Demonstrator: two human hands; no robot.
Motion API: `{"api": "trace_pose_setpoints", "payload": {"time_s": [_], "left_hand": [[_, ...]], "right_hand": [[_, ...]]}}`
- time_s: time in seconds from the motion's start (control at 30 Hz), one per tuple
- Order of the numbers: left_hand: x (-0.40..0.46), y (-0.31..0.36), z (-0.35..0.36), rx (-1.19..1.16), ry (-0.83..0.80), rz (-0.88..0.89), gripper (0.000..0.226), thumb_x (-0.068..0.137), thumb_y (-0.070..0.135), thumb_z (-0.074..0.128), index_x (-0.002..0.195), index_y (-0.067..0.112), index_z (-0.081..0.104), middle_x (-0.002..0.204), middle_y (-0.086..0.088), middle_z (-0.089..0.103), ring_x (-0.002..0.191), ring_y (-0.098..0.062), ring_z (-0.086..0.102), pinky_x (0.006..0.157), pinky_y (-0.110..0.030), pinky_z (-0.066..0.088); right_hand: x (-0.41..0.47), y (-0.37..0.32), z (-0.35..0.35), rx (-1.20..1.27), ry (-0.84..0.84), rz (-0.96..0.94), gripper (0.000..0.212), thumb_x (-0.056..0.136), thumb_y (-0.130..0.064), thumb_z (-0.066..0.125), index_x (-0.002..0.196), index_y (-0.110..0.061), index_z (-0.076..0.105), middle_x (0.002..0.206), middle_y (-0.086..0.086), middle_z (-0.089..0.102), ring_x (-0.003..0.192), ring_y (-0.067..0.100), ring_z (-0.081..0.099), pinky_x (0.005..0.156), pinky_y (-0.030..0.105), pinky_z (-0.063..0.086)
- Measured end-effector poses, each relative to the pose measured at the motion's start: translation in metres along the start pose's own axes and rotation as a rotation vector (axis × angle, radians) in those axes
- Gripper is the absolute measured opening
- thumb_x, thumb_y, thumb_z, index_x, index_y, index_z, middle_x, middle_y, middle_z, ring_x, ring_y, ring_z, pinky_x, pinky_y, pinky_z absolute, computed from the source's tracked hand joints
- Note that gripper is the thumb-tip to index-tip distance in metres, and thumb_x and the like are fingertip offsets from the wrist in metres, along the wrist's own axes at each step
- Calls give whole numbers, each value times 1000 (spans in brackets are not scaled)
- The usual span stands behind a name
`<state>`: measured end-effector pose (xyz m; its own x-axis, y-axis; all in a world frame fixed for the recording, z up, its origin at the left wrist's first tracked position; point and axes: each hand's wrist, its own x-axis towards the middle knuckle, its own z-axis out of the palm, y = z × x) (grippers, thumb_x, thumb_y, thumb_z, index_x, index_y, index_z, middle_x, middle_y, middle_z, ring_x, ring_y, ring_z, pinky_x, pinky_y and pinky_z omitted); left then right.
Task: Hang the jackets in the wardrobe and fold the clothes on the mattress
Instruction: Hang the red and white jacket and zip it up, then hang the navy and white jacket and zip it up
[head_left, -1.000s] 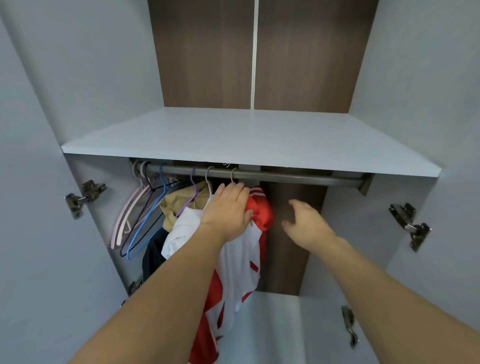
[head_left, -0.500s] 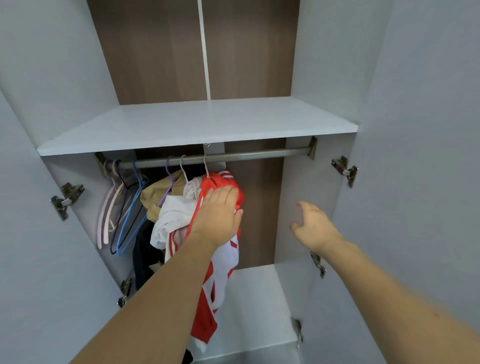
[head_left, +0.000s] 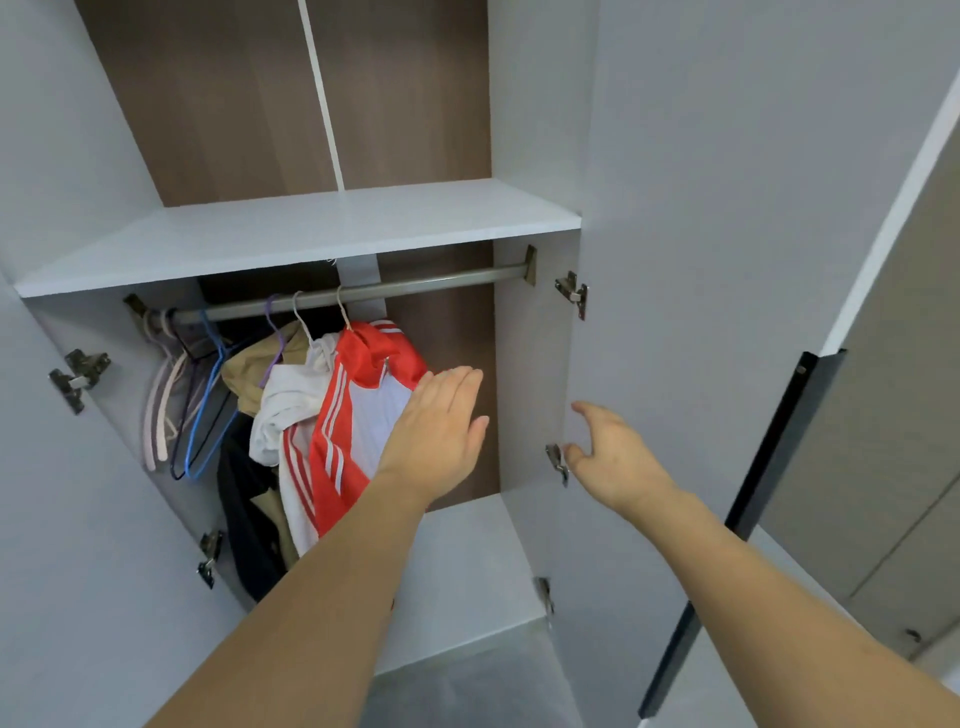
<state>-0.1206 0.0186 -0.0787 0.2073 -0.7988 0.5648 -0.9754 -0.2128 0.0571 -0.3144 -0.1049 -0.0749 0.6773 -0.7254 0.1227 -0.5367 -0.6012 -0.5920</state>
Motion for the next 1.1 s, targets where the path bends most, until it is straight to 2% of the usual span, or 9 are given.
{"api": "trace_pose_setpoints", "payload": {"time_s": [0.07, 0.17, 0.27, 0.37, 0.53, 0.63, 0.83, 0.97, 1.1], "left_hand": [[-2, 23, 0, -44, 16, 60, 55, 98, 27, 54, 147, 6, 42, 149, -12, 45, 139, -29, 40, 122, -45, 21], [6, 56, -6, -139, 119, 113, 57, 98, 27, 54, 149, 7, 39, 152, -10, 41, 143, -27, 34, 123, -46, 17], [20, 85, -19, -232, 213, 222, 59, 97, 24, 57, 148, 2, 39, 150, -14, 42, 143, -31, 34, 123, -49, 16], [27, 121, -28, -271, 256, 371, 58, 95, 24, 55, 146, -1, 41, 147, -17, 44, 141, -34, 36, 122, -52, 17], [16, 205, -22, -328, 277, 631, 58, 93, 25, 56, 144, 0, 45, 144, -17, 48, 138, -36, 41, 119, -56, 22], [10, 266, -13, -362, 274, 712, 58, 93, 28, 54, 144, 0, 46, 143, -16, 50, 138, -35, 42, 119, -57, 22], [-4, 406, 8, -425, 189, 827, 59, 95, 27, 56, 146, 2, 42, 143, -16, 47, 138, -36, 40, 118, -58, 23], [-24, 509, 19, -479, 99, 912, 59, 93, 26, 60, 145, 2, 43, 142, -16, 48, 136, -35, 41, 120, -55, 20], [-47, 614, 28, -536, -23, 1033, 60, 95, 26, 59, 147, 3, 40, 143, -14, 45, 135, -33, 41, 122, -52, 16]], "right_hand": [[-29, 6, -10, 1, 66, -83, 52, 97, -18, 51, 147, -16, 38, 152, 2, 40, 140, 18, 36, 113, 25, 27], [-68, 11, -36, -44, 308, -212, 46, 95, -13, 52, 141, -16, 46, 144, -2, 48, 133, 12, 42, 107, 11, 23], [-100, 17, -59, -60, 526, -193, 45, 92, -7, 55, 136, -10, 50, 139, 2, 52, 129, 11, 42, 104, 2, 18], [-127, 30, -74, -72, 638, -122, 45, 90, -2, 58, 134, -6, 52, 140, 4, 52, 131, 13, 42, 105, 3, 18], [-184, 73, -94, -90, 708, 57, 47, 93, -12, 56, 139, -13, 46, 141, 1, 50, 130, 14, 43, 106, 22, 28], [-231, 110, -117, -96, 773, 176, 49, 94, -15, 56, 141, -13, 45, 142, 1, 49, 131, 15, 44, 105, 24, 29], [-354, 189, -174, -120, 925, 402, 49, 95, -16, 54, 142, -16, 41, 141, 0, 47, 120, 9, 46, 99, 25, 32], [-444, 242, -202, -118, 1028, 564, 50, 96, -16, 52, 144, -15, 39, 144, 0, 45, 133, 14, 41, 103, 25, 30], [-527, 287, -220, -102, 1139, 717, 50, 95, -15, 52, 144, -14, 39, 144, 1, 45, 133, 14, 40, 103, 25, 30]]}}
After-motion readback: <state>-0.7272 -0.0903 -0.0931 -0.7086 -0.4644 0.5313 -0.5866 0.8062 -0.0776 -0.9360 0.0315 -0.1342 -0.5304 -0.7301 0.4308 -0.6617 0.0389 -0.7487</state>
